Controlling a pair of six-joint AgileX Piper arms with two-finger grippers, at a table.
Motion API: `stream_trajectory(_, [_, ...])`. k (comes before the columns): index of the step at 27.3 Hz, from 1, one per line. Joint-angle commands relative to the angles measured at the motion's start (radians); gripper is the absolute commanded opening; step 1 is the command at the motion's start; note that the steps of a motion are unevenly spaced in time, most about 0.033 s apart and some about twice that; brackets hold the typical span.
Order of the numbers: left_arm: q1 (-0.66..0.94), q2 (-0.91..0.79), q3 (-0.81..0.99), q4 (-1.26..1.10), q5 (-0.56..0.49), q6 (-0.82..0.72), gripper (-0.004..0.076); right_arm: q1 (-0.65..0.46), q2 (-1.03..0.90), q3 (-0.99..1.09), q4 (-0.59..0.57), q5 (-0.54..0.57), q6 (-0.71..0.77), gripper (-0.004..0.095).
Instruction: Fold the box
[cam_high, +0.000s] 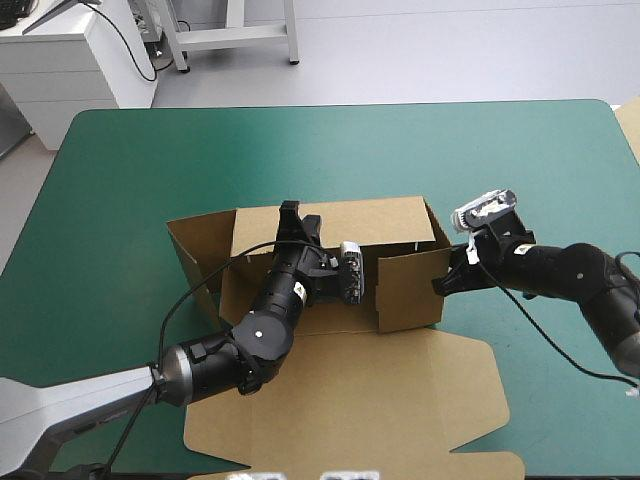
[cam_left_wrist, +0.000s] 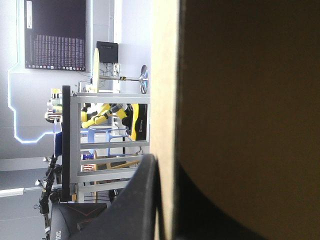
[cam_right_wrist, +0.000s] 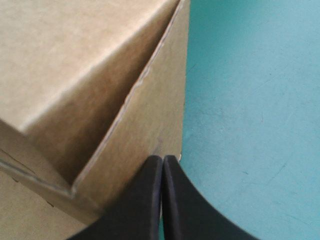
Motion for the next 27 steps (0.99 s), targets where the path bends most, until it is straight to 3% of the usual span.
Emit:
stream_trajectory(1, [-0.001,-0.027,-0.008,-0.065,0.010,-0.020,-0.0008,-0.005,-0.060,0.045,0.153,-0.079,-0.130,-0.0019])
stream_trajectory(5, [-0.001,-0.027,-0.008,-0.065,0.010,-0.018,-0.0008,-0.005,-0.082,0.094,0.165,-0.076,-0.233,0.0006])
stream_trajectory(14, [-0.001,-0.027,-0.008,-0.065,0.010,-0.018,-0.0008,-0.005,-0.083,0.094,0.165,-0.033,-0.325,0.0409])
stream_trajectory(27, [-0.001,-0.027,-0.008,-0.065,0.012,-0.018,-0.0007,-0.005,-0.087,0.094,0.145,0.077,-0.329,0.0420])
